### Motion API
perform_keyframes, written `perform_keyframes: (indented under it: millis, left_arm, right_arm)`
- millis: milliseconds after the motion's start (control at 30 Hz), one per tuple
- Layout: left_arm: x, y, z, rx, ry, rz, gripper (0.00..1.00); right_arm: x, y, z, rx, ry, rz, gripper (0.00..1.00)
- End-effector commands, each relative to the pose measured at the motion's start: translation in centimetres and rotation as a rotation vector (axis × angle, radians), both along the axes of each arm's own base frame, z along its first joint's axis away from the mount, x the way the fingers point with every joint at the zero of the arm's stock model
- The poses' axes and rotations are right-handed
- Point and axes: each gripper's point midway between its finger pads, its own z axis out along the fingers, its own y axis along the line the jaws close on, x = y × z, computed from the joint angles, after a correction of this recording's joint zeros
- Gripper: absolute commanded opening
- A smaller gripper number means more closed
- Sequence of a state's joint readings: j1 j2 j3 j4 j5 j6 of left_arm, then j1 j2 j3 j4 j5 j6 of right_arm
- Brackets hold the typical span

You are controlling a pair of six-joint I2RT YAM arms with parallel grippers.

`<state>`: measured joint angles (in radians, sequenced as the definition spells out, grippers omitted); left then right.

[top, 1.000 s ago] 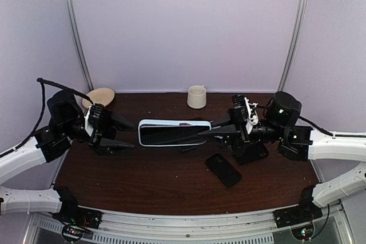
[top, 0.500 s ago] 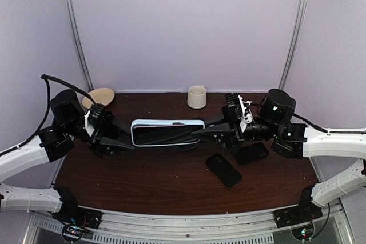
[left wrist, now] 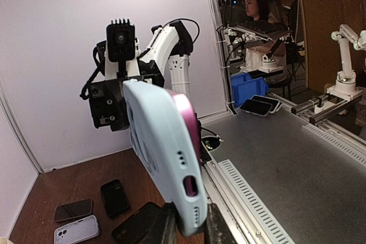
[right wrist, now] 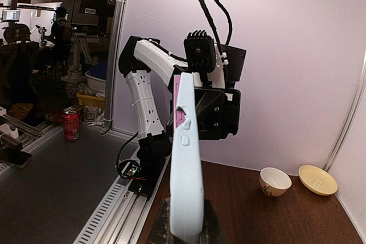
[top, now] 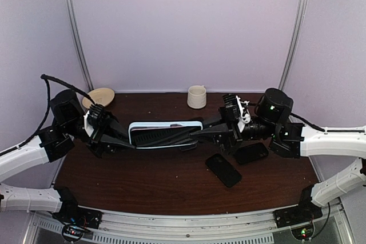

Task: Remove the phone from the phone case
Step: Remove the phone from the bottom left corner of the phone case.

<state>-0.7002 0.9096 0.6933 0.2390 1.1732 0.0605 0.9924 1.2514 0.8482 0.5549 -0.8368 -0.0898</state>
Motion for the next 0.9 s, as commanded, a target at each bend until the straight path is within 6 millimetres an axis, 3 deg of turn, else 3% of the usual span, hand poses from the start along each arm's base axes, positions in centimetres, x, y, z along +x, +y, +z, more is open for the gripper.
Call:
perform_keyframes:
  millis: [0,333,867]
  left_arm:
    - [-1.1,0.1,0.1,-0.012,-0.02,-0.06,0.09]
    - [-3.7,0.6,-0.6,-0.002,-0.046,-0.181,0.09]
    - [-5.2,0.6,-1.7,0.032,-0.055,-0.244,0.08]
  right_arm:
    - [-0.7,-0.1,4.3,0.124,-0.073,0.031,0.0]
    - [-1.9,1.0,3.5,0.1,-0.037,0.176,0.0]
    - [-3.9,1.7,2.1,0.018,0.059,0.336,0.0]
